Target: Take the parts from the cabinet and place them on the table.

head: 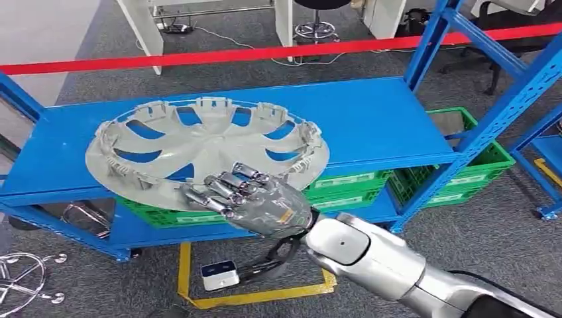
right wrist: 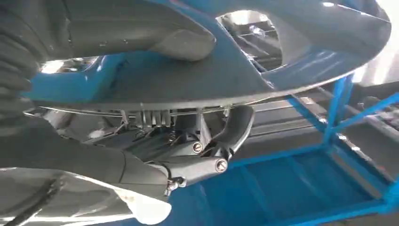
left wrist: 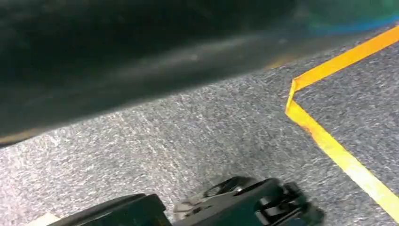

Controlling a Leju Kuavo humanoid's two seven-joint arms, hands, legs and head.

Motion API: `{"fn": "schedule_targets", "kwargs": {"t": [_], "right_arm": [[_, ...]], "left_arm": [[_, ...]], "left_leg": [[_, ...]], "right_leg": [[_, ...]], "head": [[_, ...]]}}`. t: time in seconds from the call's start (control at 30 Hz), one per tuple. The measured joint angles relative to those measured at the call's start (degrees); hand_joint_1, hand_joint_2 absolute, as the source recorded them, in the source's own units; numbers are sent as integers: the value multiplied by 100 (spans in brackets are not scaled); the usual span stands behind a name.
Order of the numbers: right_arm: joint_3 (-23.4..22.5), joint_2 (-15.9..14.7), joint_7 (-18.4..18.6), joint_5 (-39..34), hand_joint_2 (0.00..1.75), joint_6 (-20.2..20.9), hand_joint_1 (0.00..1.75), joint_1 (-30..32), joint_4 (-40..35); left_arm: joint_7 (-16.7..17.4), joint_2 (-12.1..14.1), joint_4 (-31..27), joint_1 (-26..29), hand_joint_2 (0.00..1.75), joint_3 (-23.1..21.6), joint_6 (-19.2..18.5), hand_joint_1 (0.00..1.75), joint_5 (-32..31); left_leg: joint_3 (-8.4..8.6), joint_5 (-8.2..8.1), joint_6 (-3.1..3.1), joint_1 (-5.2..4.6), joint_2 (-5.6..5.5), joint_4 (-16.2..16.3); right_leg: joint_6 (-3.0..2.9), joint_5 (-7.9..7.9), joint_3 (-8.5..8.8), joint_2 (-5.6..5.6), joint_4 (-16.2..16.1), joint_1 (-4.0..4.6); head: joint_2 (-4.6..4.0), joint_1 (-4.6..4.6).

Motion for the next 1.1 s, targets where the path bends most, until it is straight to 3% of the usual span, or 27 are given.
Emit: {"fn": "schedule_targets", "kwargs": {"t": [0.03,0.07,0.1,0.13,0.17,0.27,0.3,0.33,0.4,0.43,0.47,0.5,0.53,0.57,0.6,0.63,0.67,0.7,0.8,0.83,0.9,0.97,1.0,1.03,1.07,1.1], "right_arm": [[-2,9,0,2,175,0,175,8,-2],[-11,20,-7,7,175,0,175,8,-2],[-33,39,-22,7,175,0,175,8,-2],[-52,55,-35,5,175,0,175,6,-2],[-66,68,-41,4,175,0,175,7,-4],[-146,127,-142,4,175,0,175,26,-4],[-171,136,-157,4,175,0,175,34,-4],[-192,136,-173,2,175,0,175,40,-2],[-232,138,-170,0,175,0,175,40,-2],[-256,138,-168,0,175,0,175,44,0],[-275,138,-166,0,175,0,175,47,2],[-284,138,-157,0,175,0,175,55,2],[-289,138,-153,0,175,0,175,63,4],[-291,138,-153,0,175,0,175,67,4],[-293,138,-153,0,175,0,175,67,4],[-304,140,-153,0,175,0,175,65,4],[-321,142,-155,0,175,0,175,60,2],[-337,149,-159,0,175,0,175,61,-4],[-391,149,-203,0,175,0,175,58,-11],[-411,149,-229,2,175,0,175,60,-11],[-448,192,-293,2,175,0,175,55,-15],[-470,240,-310,4,175,2,175,65,-15],[-472,245,-319,4,175,2,175,66,-15],[-472,256,-339,4,175,2,175,67,-15],[-472,277,-343,4,175,2,175,70,-13],[-474,301,-343,4,175,2,175,70,-13]], "left_arm": [[0,0,0,0,0,0,0,0,-4],[0,2,0,-3,0,0,0,0,-7],[0,2,0,-4,0,-2,0,0,-13],[0,4,0,-7,0,-2,0,0,-13],[2,4,0,-13,0,-2,0,0,-13],[2,13,0,-4,0,-4,0,0,-13],[4,15,0,-3,0,-4,0,0,-11],[4,13,0,-12,0,-4,0,0,-11],[4,15,0,-24,0,-4,-2,0,-11],[4,15,0,-19,0,-4,-4,0,-13],[2,22,0,-15,0,-4,-4,0,-13],[4,24,0,-13,0,-4,-4,0,-13],[4,31,0,-12,0,-4,-4,0,-15],[2,33,0,-12,0,-4,-4,0,-17],[2,35,0,-13,0,-4,-2,0,-20],[2,35,0,-14,0,-4,-2,0,-20],[2,28,0,-11,0,-7,-2,0,-20],[0,31,0,-14,0,-9,2,0,-20],[-4,35,0,-4,0,-9,2,0,-22],[-7,53,0,-2,0,-9,4,0,-22],[-15,59,0,4,0,-11,7,0,-22],[-17,85,0,-2,0,-11,7,0,-22],[-17,98,0,-2,0,-11,7,0,-22],[-17,107,0,0,0,-11,7,0,-20],[-17,122,0,0,0,-11,7,0,-17],[-17,136,0,-2,0,-11,7,0,-17]], "left_leg": [[117,132,3,6,0,-121],[339,362,17,6,0,-492],[645,612,37,6,0,-1036],[929,762,59,6,-2,-1572],[1039,649,70,-12,-12,-1732],[973,727,124,-49,-18,-1812],[940,785,177,-41,-15,-1850],[917,848,224,7,6,-1897],[787,952,310,-10,7,-1891],[713,1007,329,-28,8,-1884],[640,1060,339,-47,10,-1879],[571,1110,346,-65,11,-1872],[507,1152,349,-82,12,-1866],[449,1192,346,-92,11,-1850],[392,1231,345,-106,6,-1837],[349,1269,336,-111,0,-1822],[306,1303,318,-113,-1,-1809],[276,1349,283,-125,-3,-1798],[213,1526,186,-94,-1,-1840],[184,1463,150,-91,-3,-1817],[58,860,52,-61,-7,-1421],[-126,265,-26,2,-4,-514],[-164,192,-56,23,-3,-174],[-122,314,-84,47,-3,-45],[29,550,-107,69,-3,-135],[260,772,-128,90,-2,-424]], "right_leg": [[3,20,-25,-3,7,3],[10,37,-43,-1,11,3],[13,55,-47,0,11,3],[31,71,-51,0,11,3],[72,109,-77,5,4,26],[169,246,-123,5,-55,15],[215,292,-131,9,-72,28],[234,191,-178,12,-26,14],[240,-368,-391,27,496,24],[248,-664,-534,26,993,24],[256,-863,-655,26,1437,25],[250,-895,-689,26,1697,26],[236,-774,-602,26,1682,27],[215,-570,-412,26,1454,34],[180,-340,-108,26,1019,54],[120,-204,249,28,478,83],[48,-350,513,21,5,112],[64,-378,701,21,-240,115],[45,-292,610,37,-273,153],[-10,-197,541,3,-334,77],[-91,-71,431,-7,-327,76],[-86,53,262,-11,-318,76],[-80,111,177,-17,-306,74],[-62,168,82,-20,-283,66],[-41,215,-13,-22,-253,56],[-19,253,-103,-23,-211,43]], "head": [[0,2],[0,2],[0,0],[0,0],[0,2],[0,6],[0,11],[0,11],[0,44],[0,50],[0,53],[0,52],[0,55],[0,52],[0,52],[0,57],[0,52],[0,41],[0,55],[0,68],[0,41],[0,46],[0,48],[0,48],[0,50],[0,50]]}}
